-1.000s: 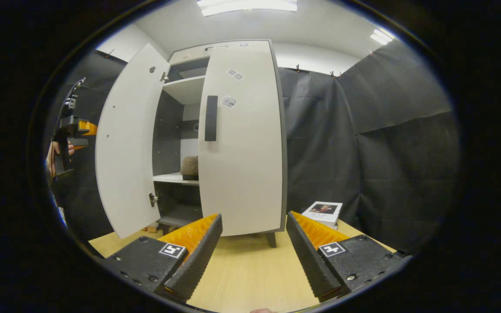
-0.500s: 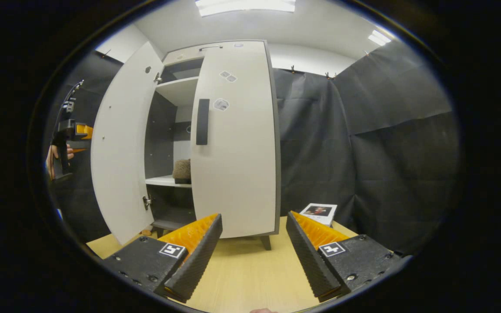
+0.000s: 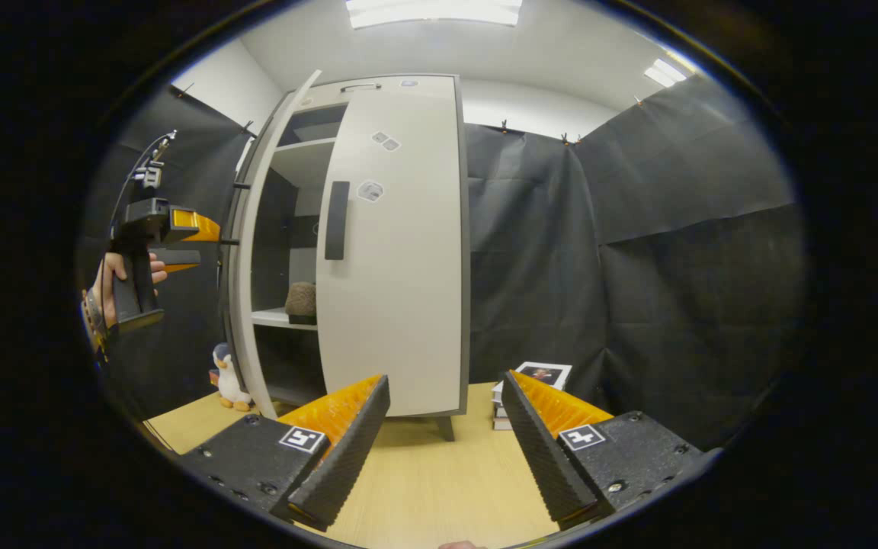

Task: Grab one shoe with the right hand and put it into the shoe cabinet, grab the other shoe with the left hand and put it into the shoe cabinet; then close the right door with the right hand and the left door with the left hand.

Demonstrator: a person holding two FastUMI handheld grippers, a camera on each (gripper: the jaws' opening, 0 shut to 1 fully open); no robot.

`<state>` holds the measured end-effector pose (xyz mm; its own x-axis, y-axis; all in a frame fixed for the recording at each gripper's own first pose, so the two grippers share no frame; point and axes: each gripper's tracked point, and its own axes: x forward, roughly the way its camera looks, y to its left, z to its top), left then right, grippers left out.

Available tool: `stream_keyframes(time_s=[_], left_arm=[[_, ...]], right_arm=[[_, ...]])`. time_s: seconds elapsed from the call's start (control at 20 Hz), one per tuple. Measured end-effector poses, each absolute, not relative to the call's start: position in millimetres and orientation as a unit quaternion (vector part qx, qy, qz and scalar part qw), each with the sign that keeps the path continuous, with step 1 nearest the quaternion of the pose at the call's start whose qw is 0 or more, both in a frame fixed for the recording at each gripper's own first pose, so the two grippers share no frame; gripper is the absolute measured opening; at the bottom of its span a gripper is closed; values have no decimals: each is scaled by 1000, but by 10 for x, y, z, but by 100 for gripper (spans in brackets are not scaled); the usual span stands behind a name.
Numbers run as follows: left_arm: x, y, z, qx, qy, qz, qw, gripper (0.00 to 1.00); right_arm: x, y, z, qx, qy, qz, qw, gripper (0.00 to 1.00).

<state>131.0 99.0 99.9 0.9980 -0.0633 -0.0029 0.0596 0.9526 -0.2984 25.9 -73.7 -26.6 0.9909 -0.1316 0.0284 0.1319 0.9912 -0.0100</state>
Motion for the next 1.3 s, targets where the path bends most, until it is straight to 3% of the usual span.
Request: stream_keyframes(time_s=[0.2,0.55,0.9,1.3], left_arm=[[1339,909,994,-129,2,-16,992,92],[825,1019,1269,-61,-31,13,998,92],[42,635,801,7,-23,17,1000,92],[-421,150,169,8,0,-8,1000,92]], right_arm=[[221,-890,-287,0,-11,-82,997,94],[251,-801,-362,8,-4,-70,998,94],[328,-479,-453,12,8,-26,1000,96],[290,-333,-516,12,18,-6,1000,96]])
